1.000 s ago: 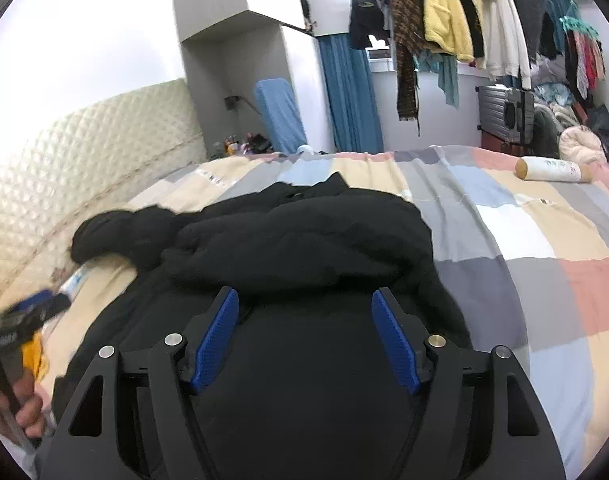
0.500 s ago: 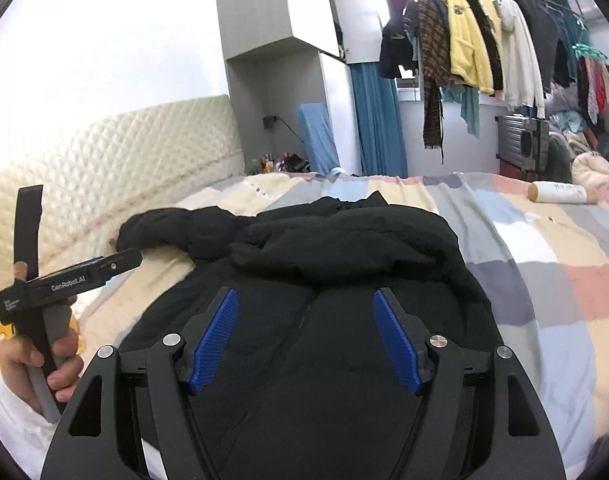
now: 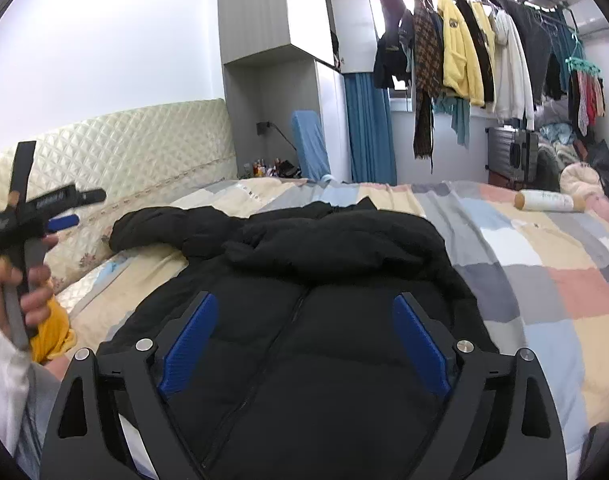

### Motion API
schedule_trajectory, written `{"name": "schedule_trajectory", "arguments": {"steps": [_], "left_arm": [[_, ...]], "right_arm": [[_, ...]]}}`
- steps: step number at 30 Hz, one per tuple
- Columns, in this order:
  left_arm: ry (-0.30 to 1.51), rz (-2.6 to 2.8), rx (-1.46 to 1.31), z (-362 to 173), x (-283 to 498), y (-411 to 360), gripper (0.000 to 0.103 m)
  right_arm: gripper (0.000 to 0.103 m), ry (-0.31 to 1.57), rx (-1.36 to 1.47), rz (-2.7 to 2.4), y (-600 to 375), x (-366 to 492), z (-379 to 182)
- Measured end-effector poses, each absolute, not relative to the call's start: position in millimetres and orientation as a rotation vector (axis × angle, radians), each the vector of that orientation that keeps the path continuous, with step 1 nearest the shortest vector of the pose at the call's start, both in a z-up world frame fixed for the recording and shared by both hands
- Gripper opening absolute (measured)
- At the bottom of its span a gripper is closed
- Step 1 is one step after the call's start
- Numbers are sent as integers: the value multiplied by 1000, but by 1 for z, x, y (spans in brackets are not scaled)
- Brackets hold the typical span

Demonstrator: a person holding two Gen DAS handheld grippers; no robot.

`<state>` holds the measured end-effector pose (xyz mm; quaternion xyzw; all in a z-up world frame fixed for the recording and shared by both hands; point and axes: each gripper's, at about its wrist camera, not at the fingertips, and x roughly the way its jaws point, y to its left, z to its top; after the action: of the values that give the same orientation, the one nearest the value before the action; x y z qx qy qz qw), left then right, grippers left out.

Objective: Fold large clothes
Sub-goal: 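Reach the left gripper to the other sleeve cuff and grasp it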

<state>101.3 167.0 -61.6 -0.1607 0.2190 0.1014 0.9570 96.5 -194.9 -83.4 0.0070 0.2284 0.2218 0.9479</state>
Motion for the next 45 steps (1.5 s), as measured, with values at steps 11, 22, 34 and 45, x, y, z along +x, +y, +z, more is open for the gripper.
{"name": "schedule_trajectory", "arguments": {"steps": [11, 22, 34, 45], "left_arm": [[502, 290, -585, -87, 158, 293, 103], [482, 324, -950, -179, 170, 397, 102], [418, 358, -1170, -249, 204, 489, 102], [314, 386, -1176, -264, 229, 525, 89]], "right_arm": [[102, 516, 29, 425, -186, 111, -99], [102, 565, 0, 398, -162, 129, -108], [102, 631, -44, 344, -143, 156, -125], [102, 674, -103, 374, -114, 182, -139]]}}
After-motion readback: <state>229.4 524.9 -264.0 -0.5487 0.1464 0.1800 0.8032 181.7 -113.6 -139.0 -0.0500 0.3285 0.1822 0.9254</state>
